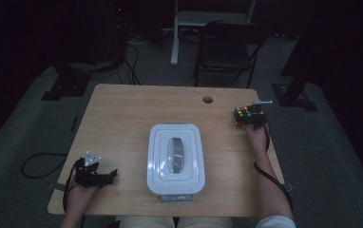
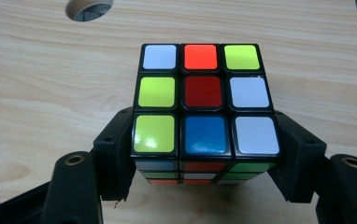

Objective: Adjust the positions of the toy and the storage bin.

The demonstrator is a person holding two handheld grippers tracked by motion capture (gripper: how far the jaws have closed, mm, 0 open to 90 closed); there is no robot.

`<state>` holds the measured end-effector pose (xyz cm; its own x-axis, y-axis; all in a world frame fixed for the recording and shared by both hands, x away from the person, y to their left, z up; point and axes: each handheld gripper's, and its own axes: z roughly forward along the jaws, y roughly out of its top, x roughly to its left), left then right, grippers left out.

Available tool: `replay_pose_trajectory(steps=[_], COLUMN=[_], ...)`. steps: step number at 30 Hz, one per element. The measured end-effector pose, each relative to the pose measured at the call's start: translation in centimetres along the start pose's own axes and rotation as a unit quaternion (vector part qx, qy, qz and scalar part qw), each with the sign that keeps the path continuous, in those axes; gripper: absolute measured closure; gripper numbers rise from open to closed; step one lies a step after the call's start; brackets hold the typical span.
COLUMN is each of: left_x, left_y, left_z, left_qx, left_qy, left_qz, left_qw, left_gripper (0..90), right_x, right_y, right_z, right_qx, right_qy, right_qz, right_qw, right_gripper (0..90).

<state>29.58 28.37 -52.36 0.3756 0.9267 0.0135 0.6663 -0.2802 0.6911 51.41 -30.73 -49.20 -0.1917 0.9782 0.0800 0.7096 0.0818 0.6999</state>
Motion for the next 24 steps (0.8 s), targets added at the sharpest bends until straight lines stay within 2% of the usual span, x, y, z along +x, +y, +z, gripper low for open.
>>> replay_pose_trajectory(steps=[6,7,8,9,12,14,16,19,20,21,24], left_x=[0.0,0.0,0.0,0.0,0.0,0.0,-0.1,-0.1,-0.1,-0.1,-0.1], left_y=[0.0,0.0,0.0,0.0,0.0,0.0,0.0,0.0,0.1,0.1,0.1], left_z=[0.0,0.0,0.0,0.0,0.1,0.1,0.1,0.1,0.1,0.1,0.1], left_qx=[0.000,0.001,0.001,0.002,0.003,0.004,0.005,0.005,0.005,0.006,0.006], left_qy=[-0.001,-0.001,-0.002,-0.002,-0.003,-0.003,-0.006,-0.006,-0.005,-0.005,-0.005], left_qz=[0.001,0.002,0.003,0.003,0.004,0.005,0.007,0.006,0.006,0.006,0.006], left_qw=[1.0000,1.0000,1.0000,1.0000,1.0000,1.0000,0.9999,1.0000,1.0000,1.0000,1.0000], left_gripper=[3.9,3.5,3.5,3.2,2.7,1.8,0.7,0.6,0.6,0.5,0.5], right_x=[0.4,0.6,0.6,0.8,0.9,1.2,1.3,1.9,1.9,2.0,2.2], right_y=[-0.7,-0.9,-0.9,-1.2,-1.7,-2.6,-3.0,-4.7,-4.7,-5.6,-6.5], right_z=[-1.5,-2.4,-2.4,-3.3,-4.4,-5.9,-6.4,-8.3,-8.3,-9.3,-10.0], right_qx=[-0.007,-0.016,-0.016,-0.023,-0.027,-0.033,-0.034,-0.034,-0.034,-0.038,-0.038], right_qy=[0.004,0.005,0.005,0.011,0.012,0.010,0.009,-0.004,-0.004,0.002,0.000], right_qz=[-0.010,-0.009,-0.009,-0.007,-0.009,-0.011,-0.012,-0.037,-0.037,-0.038,-0.039], right_qw=[0.9999,0.9998,0.9998,0.9997,0.9995,0.9993,0.9993,0.9987,0.9987,0.9986,0.9985], right_gripper=[33.6,33.6,33.6,33.6,33.6,33.6,33.6,33.6,33.6,33.6,33.6])
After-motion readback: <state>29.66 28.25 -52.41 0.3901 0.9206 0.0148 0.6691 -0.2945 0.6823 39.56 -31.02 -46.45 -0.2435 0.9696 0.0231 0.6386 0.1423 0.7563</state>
